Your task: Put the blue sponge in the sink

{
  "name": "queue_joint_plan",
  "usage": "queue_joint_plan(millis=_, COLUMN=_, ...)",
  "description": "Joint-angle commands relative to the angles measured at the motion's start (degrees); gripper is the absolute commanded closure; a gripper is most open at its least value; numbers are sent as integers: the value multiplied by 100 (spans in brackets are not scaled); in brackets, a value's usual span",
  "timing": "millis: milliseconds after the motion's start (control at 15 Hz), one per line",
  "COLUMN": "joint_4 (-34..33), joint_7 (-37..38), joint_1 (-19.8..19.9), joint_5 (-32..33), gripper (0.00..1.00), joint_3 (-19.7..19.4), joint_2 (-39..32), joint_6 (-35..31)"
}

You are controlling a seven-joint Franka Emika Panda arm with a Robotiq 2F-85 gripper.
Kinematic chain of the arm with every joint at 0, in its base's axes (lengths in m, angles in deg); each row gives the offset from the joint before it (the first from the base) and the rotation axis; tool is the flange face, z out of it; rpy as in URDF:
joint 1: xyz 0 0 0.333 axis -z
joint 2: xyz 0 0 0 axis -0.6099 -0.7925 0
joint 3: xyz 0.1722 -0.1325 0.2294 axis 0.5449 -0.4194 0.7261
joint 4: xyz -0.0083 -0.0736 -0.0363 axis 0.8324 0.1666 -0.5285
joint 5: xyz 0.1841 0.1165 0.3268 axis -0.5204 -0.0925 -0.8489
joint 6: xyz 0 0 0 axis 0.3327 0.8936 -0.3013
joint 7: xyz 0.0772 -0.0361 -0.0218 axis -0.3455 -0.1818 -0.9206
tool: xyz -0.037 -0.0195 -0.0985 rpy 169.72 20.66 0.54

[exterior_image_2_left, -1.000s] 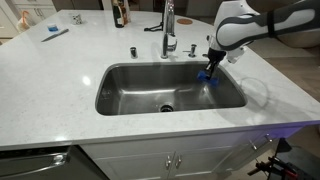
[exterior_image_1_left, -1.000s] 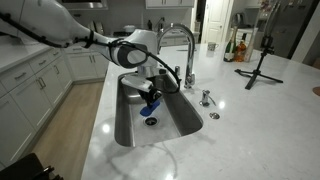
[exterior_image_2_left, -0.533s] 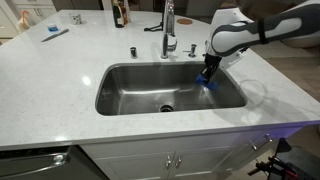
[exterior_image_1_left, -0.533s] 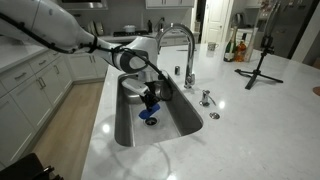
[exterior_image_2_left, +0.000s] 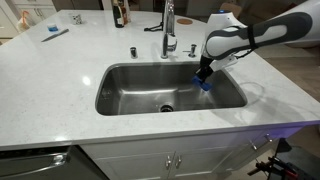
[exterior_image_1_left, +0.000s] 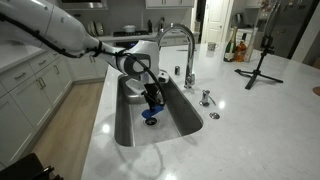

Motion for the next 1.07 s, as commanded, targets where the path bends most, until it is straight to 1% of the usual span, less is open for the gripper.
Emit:
queue_joint_plan(millis=0, joint_4=-114, joint_7=438, joint_1=-155, joint_5=48, gripper=98, joint_3=-118, joint_2=-51, joint_6=-218)
queue_joint_plan(millis=467, joint_4=-443, joint_7=814, joint_1=-227, joint_5=56, gripper=98, joint_3=-169, joint_2=-254, joint_6=-163)
queue_joint_plan(millis=533, joint_4=-464, joint_7=802, joint_1=-237, joint_5=70, gripper=98, joint_3=-168, joint_2=-265, joint_6=-164)
queue_joint_plan(millis=600, joint_4=-287, joint_7=584, joint_1=-156, joint_5=-24, gripper=94, joint_3=-111, joint_2=-184, joint_6=-202)
queue_joint_plan(millis=1000, joint_4=-353, joint_7=588, joint_1=-169, joint_5=-20, gripper=94, joint_3=-123, joint_2=-233, joint_6=-202)
